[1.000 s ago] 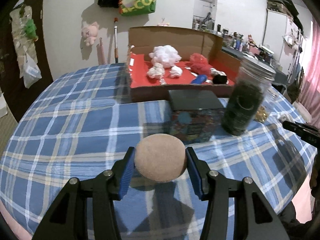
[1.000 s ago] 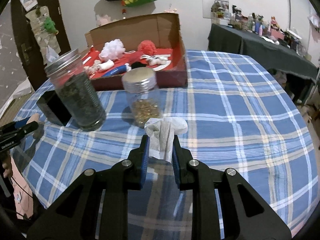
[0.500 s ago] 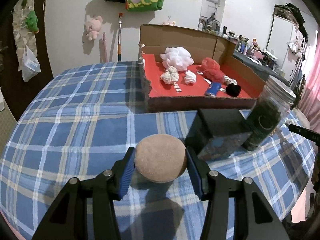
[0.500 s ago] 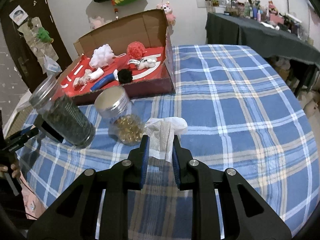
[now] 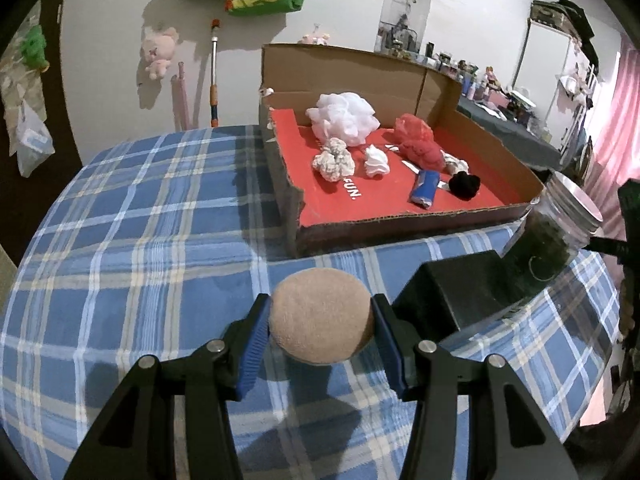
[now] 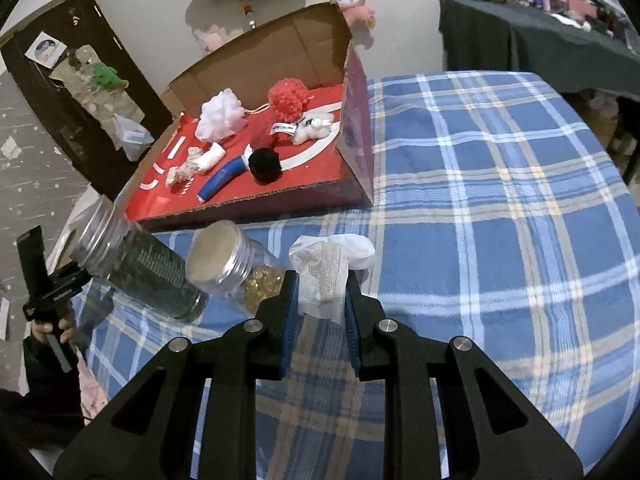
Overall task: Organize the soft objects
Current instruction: 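Lift the tan sponge and white tissue and carry them over the box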
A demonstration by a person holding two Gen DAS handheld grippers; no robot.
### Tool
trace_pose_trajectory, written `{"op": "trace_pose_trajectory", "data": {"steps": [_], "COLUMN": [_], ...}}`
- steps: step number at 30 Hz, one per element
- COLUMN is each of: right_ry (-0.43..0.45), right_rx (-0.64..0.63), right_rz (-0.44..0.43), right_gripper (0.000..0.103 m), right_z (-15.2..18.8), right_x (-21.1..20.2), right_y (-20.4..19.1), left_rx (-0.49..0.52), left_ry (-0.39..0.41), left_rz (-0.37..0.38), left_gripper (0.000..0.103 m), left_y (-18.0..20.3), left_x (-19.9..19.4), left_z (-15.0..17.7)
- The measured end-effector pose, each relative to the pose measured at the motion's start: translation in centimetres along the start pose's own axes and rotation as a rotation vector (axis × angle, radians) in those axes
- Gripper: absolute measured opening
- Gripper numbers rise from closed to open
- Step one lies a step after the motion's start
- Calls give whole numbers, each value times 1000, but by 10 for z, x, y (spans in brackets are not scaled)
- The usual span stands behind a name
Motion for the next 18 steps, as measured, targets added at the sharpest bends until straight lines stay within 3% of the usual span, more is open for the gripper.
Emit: {"op": "trace_pose_trajectory", "data": {"steps": [18], "right_ry": [-161], "right_rx": [1], "right_rz": [-168], "right_gripper": [20], "right_z": [-27], "right_x": [16], "right_y": [-5], "left_rx": [66], "left_ry": [-66], "left_rz": [98], "left_gripper": [53], "left_y": [5], "left_x": [10], "left_z": [-29]}}
Point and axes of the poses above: each gripper's, at about its wrist camera, not at the fingertips, and x roughly the way its jaws point, y to its right, z to its underside, the point moved 10 cm from there along x, roughly the way its jaws point, and after that the axes turned 6 degrees about -y, right-handed, at the moved point
